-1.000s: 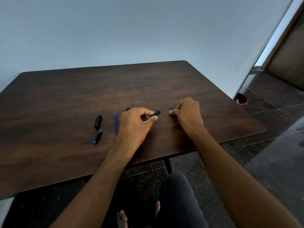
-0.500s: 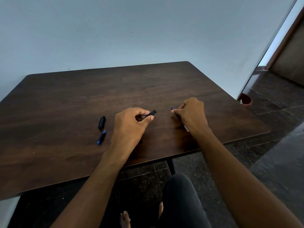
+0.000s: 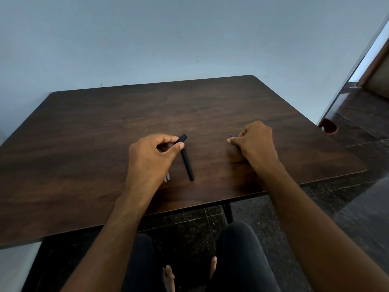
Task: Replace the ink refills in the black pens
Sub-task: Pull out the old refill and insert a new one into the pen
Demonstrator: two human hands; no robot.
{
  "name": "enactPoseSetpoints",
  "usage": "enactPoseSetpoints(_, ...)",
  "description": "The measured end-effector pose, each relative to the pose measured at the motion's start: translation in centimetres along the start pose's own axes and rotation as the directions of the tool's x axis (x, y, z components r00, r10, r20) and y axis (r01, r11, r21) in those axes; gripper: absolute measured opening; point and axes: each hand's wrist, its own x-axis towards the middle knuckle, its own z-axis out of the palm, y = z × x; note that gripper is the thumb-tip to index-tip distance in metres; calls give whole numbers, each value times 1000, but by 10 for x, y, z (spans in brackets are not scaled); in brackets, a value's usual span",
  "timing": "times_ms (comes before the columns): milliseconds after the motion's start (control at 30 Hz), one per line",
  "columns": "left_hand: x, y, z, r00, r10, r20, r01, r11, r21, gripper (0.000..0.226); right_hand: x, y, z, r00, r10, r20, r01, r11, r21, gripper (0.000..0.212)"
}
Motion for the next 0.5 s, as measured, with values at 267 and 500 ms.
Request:
enactPoseSetpoints(267,4,-22,-27,997,-50,-60,55,995,79,24,-23,-60,6,988,-144,65,131,978,162,16)
enactPoseSetpoints(500,-6,-38,-50,983,-124,-139,131,990,48,19,-40,-101,30,961,-160,226,112,970,214,16)
